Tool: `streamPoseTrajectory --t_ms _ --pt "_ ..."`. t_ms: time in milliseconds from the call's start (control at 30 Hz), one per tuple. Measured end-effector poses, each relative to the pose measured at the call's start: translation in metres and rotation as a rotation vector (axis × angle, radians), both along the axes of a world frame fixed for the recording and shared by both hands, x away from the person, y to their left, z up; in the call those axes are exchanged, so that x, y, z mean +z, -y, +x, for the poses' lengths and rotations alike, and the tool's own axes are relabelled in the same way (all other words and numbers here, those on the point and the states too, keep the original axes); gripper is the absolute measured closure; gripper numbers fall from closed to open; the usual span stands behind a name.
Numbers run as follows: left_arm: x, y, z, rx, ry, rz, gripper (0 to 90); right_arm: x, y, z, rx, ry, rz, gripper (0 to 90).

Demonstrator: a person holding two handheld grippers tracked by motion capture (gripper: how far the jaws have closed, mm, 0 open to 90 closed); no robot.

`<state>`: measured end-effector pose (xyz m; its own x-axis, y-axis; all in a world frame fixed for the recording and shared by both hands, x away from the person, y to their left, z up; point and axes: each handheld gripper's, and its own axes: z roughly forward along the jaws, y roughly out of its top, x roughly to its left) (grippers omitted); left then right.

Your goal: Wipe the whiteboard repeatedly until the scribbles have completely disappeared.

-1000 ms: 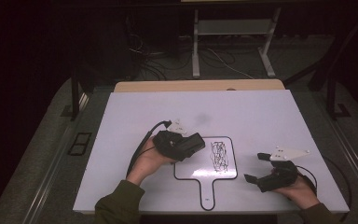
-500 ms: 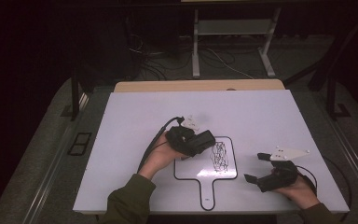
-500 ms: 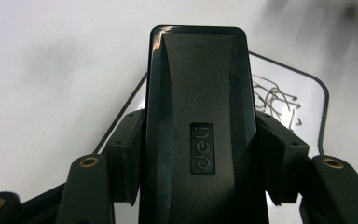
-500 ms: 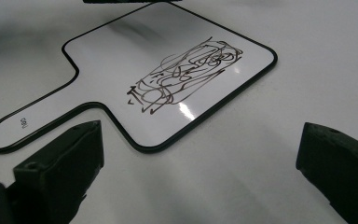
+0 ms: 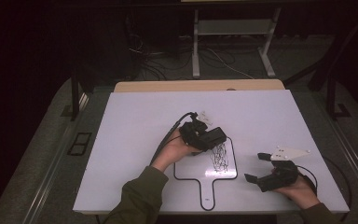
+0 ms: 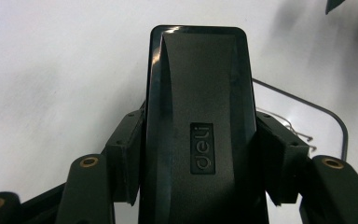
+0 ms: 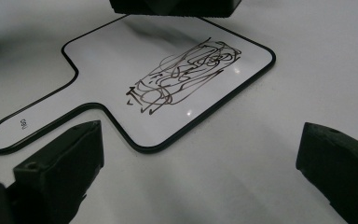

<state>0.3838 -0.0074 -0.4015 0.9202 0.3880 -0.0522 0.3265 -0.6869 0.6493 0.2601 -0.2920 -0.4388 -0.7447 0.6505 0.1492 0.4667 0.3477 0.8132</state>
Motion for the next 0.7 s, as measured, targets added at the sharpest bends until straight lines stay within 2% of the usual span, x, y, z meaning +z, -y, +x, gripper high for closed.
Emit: streamPoseTrajectory --t_ms 100,133,167,200,233,267,333,400,433,467,500,533,567,667,700 --pt "-0.003 0.006 0.002 -0.012 0.013 0.015 39.3 0.000 0.000 0.000 0.001 -0.001 -0.002 0.0" --pt "-0.004 0.008 0.002 -0.007 0.006 0.019 39.3 0.000 0.000 0.000 0.002 -0.001 -0.002 0.0" --pt "-0.006 0.010 0.004 -0.024 0.023 0.029 39.3 0.000 0.000 0.000 0.003 -0.002 -0.002 0.0" --pt "-0.007 0.011 0.003 -0.020 0.020 0.040 39.3 0.000 0.000 0.000 0.003 -0.001 -0.003 0.0" --pt "-0.009 0.014 0.004 -0.014 0.025 0.033 39.3 0.000 0.000 0.000 0.003 -0.002 -0.003 0.0" --pt "-0.009 0.014 0.006 -0.044 0.040 0.069 39.3 0.000 0.000 0.000 0.003 -0.002 -0.003 0.0" --pt "-0.013 0.016 0.006 -0.021 0.032 0.055 39.3 0.000 0.000 0.000 0.004 -0.001 -0.003 0.0" --pt "-0.016 0.017 0.009 -0.024 0.028 0.053 39.3 0.000 0.000 0.000 0.005 -0.001 -0.003 0.0" --pt "-0.017 0.016 0.011 -0.037 0.035 0.063 39.3 -0.001 0.000 0.000 0.005 -0.001 -0.005 0.0" --pt "-0.019 0.017 0.011 -0.027 0.023 0.056 39.3 -0.001 0.000 0.000 0.007 -0.001 -0.005 0.0" --pt "-0.020 0.018 0.012 -0.030 0.030 0.058 39.3 -0.001 0.000 0.000 0.008 -0.001 -0.005 0.0" --pt "-0.021 0.018 0.012 -0.036 0.029 0.072 39.3 -0.001 0.000 0.000 0.009 -0.001 -0.005 0.0" --pt "-0.022 0.018 0.012 -0.028 0.018 0.072 39.3 -0.001 0.000 0.000 0.009 -0.002 -0.005 0.0" --pt "-0.024 0.020 0.014 -0.040 0.032 0.076 39.3 -0.001 0.000 0.001 0.010 -0.004 -0.004 0.0" --pt "-0.025 0.020 0.013 -0.034 0.017 0.077 39.3 -0.001 0.000 0.001 0.010 -0.005 -0.004 0.0"
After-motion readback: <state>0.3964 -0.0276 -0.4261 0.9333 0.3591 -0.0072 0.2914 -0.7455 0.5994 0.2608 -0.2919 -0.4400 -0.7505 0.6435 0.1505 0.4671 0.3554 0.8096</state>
